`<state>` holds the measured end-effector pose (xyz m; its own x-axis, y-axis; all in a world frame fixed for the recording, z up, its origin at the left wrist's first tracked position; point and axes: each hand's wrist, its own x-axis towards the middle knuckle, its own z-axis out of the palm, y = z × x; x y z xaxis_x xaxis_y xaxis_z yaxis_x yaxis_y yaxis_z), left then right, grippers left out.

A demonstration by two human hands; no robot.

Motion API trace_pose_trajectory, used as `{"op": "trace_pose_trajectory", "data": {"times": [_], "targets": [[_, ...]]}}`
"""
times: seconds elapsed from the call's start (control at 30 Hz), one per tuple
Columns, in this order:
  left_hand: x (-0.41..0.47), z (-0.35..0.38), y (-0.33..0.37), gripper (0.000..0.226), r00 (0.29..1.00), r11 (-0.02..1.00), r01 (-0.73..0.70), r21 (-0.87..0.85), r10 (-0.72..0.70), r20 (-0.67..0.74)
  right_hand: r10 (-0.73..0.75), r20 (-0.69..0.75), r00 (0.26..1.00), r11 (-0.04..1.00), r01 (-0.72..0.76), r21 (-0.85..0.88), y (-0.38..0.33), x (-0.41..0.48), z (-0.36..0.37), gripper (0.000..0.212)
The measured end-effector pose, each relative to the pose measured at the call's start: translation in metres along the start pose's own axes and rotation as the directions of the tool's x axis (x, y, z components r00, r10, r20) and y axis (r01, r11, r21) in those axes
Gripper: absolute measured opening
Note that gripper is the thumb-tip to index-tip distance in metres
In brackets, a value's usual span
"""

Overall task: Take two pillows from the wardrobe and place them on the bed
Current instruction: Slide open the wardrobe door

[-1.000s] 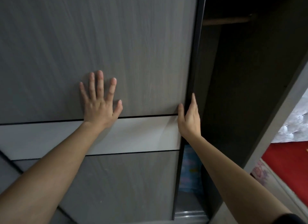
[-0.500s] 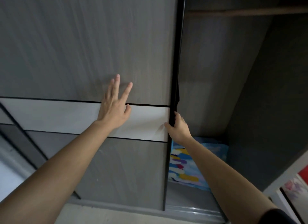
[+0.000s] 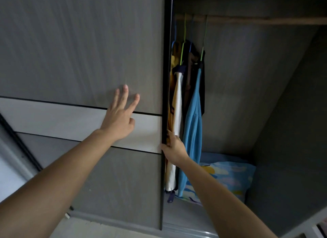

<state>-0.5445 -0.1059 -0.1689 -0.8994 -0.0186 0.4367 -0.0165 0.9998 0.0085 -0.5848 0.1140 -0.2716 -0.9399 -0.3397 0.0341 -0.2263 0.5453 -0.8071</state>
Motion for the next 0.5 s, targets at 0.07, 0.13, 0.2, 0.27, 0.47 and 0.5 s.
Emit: {"op": "trace_pose_trajectory", "data": {"times": [0.07, 0.13, 0.2, 0.27, 0.47, 0.5], "targets": [[-0.001, -0.001, -0.007, 0.083, 1.0, 1.0, 0.014, -0.006, -0.014, 0.025, 0.015, 0.018, 1.0, 1.0, -0.015, 0.018, -0.008, 0.002, 0.007, 0.073], [-0.003, -0.002, -0.012, 0.078, 0.999, 0.999, 0.031, -0.011, -0.031, 0.02, 0.022, 0.043, 0.999, 0.999, -0.023, 0.027, -0.014, 0.002, 0.012, 0.074], [-0.005, -0.008, -0.011, 0.062, 0.995, 0.998, 0.034, -0.046, -0.038, -0.095, 0.021, 0.064, 0.998, 0.999, -0.022, 0.026, -0.017, -0.001, 0.011, 0.072], [-0.003, -0.014, 0.002, 0.035, 0.95, 0.994, -0.09, -0.068, 0.065, -0.305, 0.008, 0.072, 0.997, 1.0, -0.007, -0.005, -0.017, -0.006, 0.004, 0.063], [0.015, -0.014, 0.092, 0.03, 0.822, 0.91, -0.408, -0.071, 0.333, -0.463, 0.033, -0.038, 0.999, 0.976, -0.04, -0.213, 0.012, -0.032, -0.063, 0.027], [0.018, -0.011, 0.107, 0.03, 0.824, 0.897, -0.432, -0.095, 0.349, -0.447, 0.056, -0.079, 0.995, 0.965, -0.074, -0.25, 0.022, -0.039, -0.078, 0.025]]}}
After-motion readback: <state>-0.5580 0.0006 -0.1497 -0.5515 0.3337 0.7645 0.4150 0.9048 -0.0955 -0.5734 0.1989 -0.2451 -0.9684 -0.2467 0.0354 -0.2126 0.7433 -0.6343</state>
